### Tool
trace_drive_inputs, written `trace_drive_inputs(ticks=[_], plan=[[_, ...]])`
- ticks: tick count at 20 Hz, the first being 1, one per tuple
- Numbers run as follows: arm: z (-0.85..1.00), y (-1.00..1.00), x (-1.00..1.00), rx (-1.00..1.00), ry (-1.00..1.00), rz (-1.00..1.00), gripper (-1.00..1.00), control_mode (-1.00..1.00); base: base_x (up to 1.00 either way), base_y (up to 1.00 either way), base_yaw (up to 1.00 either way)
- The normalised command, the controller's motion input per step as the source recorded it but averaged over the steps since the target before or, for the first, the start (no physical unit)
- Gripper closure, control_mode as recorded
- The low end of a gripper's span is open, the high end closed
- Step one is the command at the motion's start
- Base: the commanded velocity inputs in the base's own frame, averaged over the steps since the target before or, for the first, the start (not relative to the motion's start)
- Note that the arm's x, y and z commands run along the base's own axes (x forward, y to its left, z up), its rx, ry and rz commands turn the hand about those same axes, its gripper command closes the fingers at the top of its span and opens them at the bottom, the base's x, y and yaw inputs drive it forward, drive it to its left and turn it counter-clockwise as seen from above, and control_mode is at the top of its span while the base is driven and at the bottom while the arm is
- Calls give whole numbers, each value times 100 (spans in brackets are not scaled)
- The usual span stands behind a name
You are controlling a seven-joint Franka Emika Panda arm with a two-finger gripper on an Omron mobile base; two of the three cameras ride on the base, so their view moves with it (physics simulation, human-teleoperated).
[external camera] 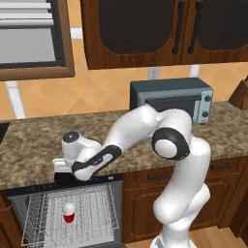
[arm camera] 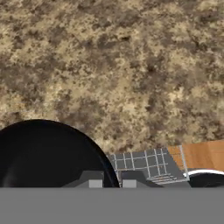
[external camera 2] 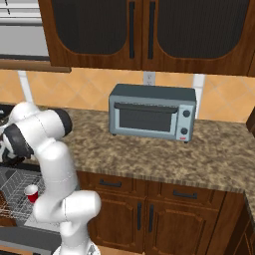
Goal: Pick up the cup and bowl from the counter, place them in the dishwasher, and close the dishwasher door.
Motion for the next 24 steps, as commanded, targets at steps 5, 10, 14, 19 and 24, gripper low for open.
trace_drive_inputs(ticks=[5,10,14,19,24], plan=[[-10,-17,-100,8,0,-39,100,-100,0,0,0],[-19,-25,-100,0,0,-41,100,-100,0,0,0],[-32,-37,-100,-1,0,-44,100,-100,0,0,0],[-48,-55,-100,-6,-2,-41,100,-100,0,0,0],[-42,-78,-79,-3,-8,-30,100,-100,0,0,0]])
